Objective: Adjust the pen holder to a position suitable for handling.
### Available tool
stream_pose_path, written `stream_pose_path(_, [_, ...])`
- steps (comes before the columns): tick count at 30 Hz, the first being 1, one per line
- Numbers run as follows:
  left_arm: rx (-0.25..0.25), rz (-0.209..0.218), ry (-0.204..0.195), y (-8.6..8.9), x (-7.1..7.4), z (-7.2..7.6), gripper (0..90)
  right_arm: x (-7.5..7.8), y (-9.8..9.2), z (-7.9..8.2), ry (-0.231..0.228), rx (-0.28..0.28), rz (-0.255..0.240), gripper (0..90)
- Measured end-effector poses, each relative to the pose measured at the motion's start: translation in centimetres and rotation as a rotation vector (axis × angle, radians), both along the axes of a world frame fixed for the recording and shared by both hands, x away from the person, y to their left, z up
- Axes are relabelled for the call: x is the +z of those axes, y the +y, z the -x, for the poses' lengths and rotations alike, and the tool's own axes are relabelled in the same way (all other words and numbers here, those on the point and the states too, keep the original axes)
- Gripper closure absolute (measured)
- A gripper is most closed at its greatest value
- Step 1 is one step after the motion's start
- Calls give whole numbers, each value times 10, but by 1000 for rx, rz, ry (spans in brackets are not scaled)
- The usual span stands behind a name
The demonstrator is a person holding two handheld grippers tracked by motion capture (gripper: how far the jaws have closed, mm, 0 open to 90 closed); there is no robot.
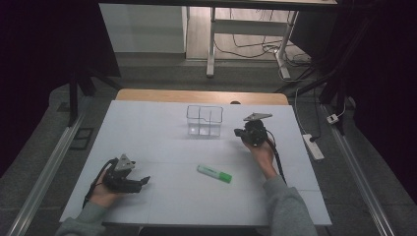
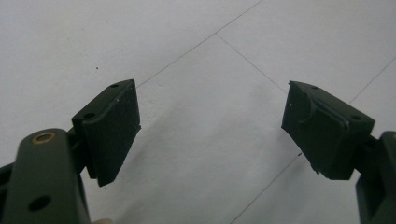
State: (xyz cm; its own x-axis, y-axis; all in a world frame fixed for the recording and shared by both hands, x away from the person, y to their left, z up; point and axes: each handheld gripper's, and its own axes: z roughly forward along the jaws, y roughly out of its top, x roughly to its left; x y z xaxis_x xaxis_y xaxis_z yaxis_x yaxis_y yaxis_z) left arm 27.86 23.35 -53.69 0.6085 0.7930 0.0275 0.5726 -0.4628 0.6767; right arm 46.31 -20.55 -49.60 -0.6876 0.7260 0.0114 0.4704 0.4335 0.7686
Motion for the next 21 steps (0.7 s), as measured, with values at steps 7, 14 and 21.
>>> stream_pose_path(7, [-7, -4, 0, -1, -1, -1, 193, 6, -20, 25, -5, 23, -20, 893])
stream_pose_path(14, [-12, -3, 0, -1, -1, -2, 193, 6, -39, 52, 5, 13, -50, 745])
stream_pose_path(21, [-13, -4, -9, -2, 1, 0, 194, 10, -58, 74, -11, -33, -82, 553])
